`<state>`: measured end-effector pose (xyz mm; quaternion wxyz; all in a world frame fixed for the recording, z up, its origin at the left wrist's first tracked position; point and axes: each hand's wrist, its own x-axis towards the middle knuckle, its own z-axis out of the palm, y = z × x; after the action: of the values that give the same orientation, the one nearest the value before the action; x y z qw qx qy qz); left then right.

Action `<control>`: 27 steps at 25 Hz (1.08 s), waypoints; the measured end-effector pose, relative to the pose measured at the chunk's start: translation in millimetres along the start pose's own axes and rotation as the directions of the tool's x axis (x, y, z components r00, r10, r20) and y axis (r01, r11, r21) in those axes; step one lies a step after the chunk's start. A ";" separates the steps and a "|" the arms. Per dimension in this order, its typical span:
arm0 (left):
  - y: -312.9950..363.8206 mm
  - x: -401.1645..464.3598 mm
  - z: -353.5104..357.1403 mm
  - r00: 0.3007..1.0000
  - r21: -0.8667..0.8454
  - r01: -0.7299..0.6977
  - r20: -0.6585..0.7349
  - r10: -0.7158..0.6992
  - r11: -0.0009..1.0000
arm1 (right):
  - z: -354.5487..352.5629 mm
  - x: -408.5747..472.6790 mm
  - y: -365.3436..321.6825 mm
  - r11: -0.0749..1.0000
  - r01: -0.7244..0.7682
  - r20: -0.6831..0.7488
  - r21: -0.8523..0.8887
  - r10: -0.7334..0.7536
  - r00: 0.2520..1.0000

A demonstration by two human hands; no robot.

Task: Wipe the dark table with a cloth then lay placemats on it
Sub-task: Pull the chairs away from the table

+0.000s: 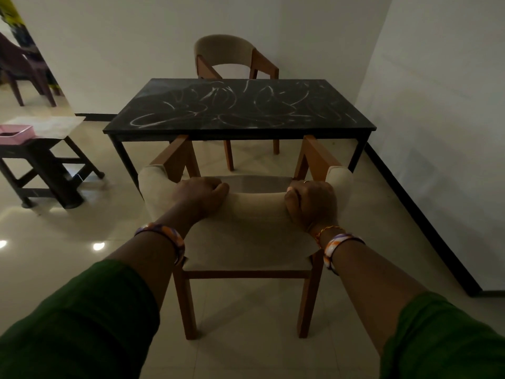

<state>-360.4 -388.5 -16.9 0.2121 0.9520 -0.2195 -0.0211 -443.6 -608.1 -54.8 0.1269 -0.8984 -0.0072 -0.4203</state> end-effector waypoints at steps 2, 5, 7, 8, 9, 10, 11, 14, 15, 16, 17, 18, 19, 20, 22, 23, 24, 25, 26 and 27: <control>-0.6 -1.3 2.7 0.998 -0.024 0.004 -0.056 -0.006 1.000 | 1.2 -0.5 0.8 1.000 0.001 -0.003 0.011 -0.001 1.000; 2.9 -3.4 1.5 0.998 -0.040 0.028 -0.063 -0.031 0.999 | 1.9 0.0 0.5 1.000 0.005 -0.009 0.025 -0.005 1.000; 6.1 -4.9 -1.1 0.997 -0.045 0.042 -0.063 -0.045 0.998 | 0.7 -0.9 0.9 0.999 0.007 -0.014 0.042 -0.007 1.000; 7.7 -3.7 -3.0 0.997 -0.048 0.065 -0.044 -0.067 0.997 | -0.4 -1.5 1.9 0.999 0.013 -0.021 0.052 -0.012 1.000; 9.7 0.3 -5.3 0.994 -0.042 0.106 0.000 -0.106 0.994 | -0.6 -2.3 3.3 0.998 0.021 -0.027 0.062 -0.019 0.999; 11.7 8.1 -7.2 0.985 -0.001 0.160 0.065 -0.160 0.987 | -0.4 -2.3 4.2 0.997 0.025 -0.024 0.071 -0.023 0.999; 15.2 15.9 -9.6 0.965 0.088 0.203 0.149 -0.214 0.975 | 0.0 -2.2 4.2 0.996 0.021 -0.009 0.087 -0.020 1.000; 39.9 31.3 -14.2 0.872 0.221 0.232 0.384 -0.303 0.947 | -4.4 1.9 10.8 0.990 0.060 0.087 0.127 -0.071 0.994; 54.0 33.9 -14.2 0.834 0.201 0.236 0.460 -0.305 0.951 | -8.4 4.6 18.7 0.981 0.122 0.151 0.153 -0.145 0.978; 68.8 35.4 -12.4 0.798 0.186 0.237 0.523 -0.300 0.954 | -13.7 8.4 30.1 0.962 0.178 0.245 0.205 -0.227 0.942; 88.2 37.1 -8.0 0.761 0.176 0.237 0.577 -0.295 0.955 | -19.1 13.9 48.3 0.942 0.197 0.362 0.271 -0.290 0.886; 109.8 37.8 -2.0 0.730 0.155 0.240 0.622 -0.284 0.958 | -23.5 19.3 69.6 0.928 0.189 0.470 0.321 -0.329 0.819; 132.9 41.4 6.6 0.718 0.109 0.247 0.647 -0.257 0.963 | -26.3 23.1 93.4 0.922 0.169 0.538 0.349 -0.345 0.770; 155.5 48.7 19.0 0.719 0.035 0.278 0.655 -0.232 0.960 | -27.3 26.7 119.4 0.918 0.136 0.567 0.371 -0.340 0.750; 200.5 62.4 50.2 0.741 -0.081 0.339 0.637 -0.213 0.937 | -26.6 28.3 169.9 0.910 0.033 0.600 0.412 -0.299 0.742; 218.1 70.3 65.1 0.761 -0.079 0.329 0.612 -0.215 0.941 | -25.7 29.0 190.0 0.913 -0.014 0.638 0.407 -0.274 0.720; 230.4 78.0 77.7 0.780 -0.042 0.305 0.584 -0.225 0.951 | -25.0 30.5 203.9 0.919 -0.040 0.689 0.393 -0.265 0.675; 239.1 87.1 87.6 0.790 -0.001 0.293 0.563 -0.242 0.956 | -23.3 34.5 214.6 0.922 -0.041 0.727 0.386 -0.276 0.629; 242.8 94.3 94.4 0.783 0.027 0.316 0.556 -0.277 0.948 | -19.5 39.0 221.1 0.918 -0.033 0.747 0.395 -0.300 0.594; 245.9 103.0 100.0 0.759 0.031 0.375 0.563 -0.326 0.927 | -15.1 45.2 228.1 0.909 -0.031 0.758 0.416 -0.328 0.564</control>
<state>-381.4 -672.0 -0.8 0.1702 0.9181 -0.0888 -0.3467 -398.5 -836.6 -62.0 0.2457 -0.9423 -0.2240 0.0400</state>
